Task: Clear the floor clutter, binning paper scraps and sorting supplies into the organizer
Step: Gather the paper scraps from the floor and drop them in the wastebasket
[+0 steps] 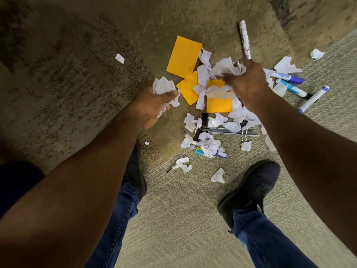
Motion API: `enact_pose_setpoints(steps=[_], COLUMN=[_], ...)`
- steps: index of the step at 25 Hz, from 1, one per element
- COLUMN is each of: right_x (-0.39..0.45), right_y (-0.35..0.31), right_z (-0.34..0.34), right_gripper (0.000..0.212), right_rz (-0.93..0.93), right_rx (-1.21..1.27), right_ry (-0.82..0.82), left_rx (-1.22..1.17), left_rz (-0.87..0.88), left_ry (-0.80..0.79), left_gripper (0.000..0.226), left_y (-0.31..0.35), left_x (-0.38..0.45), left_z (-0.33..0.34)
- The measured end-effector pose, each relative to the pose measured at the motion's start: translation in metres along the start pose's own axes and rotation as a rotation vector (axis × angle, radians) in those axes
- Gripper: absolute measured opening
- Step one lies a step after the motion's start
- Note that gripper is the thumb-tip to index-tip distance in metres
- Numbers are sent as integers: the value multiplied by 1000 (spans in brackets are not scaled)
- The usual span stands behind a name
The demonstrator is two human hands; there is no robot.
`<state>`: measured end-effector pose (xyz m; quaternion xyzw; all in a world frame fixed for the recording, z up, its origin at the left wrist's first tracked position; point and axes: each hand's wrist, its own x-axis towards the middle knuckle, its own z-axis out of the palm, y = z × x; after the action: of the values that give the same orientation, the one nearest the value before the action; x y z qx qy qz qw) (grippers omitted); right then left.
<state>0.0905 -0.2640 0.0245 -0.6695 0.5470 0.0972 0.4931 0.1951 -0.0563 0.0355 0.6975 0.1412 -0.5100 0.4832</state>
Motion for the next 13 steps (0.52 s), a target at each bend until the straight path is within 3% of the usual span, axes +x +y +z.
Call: enact_pose_setpoints(steps=[4,8,13], right_x=[-42,-94,-168], right_y=[-14,-45,-91], right_z=[-26,-65,-90], right_gripper=[61,63,44], right_rz=[103,119,51], right_rx=[178,239,222], right_ry=[-160,-252,-289], left_rx=[-164,-263,-480], left_rz=[-55,-74,-60], left_ry=[-28,71,135], left_gripper=[12,7,9], left_y=[19,35,59], left_x=[-55,-129,-213], left_z=[10,22,20])
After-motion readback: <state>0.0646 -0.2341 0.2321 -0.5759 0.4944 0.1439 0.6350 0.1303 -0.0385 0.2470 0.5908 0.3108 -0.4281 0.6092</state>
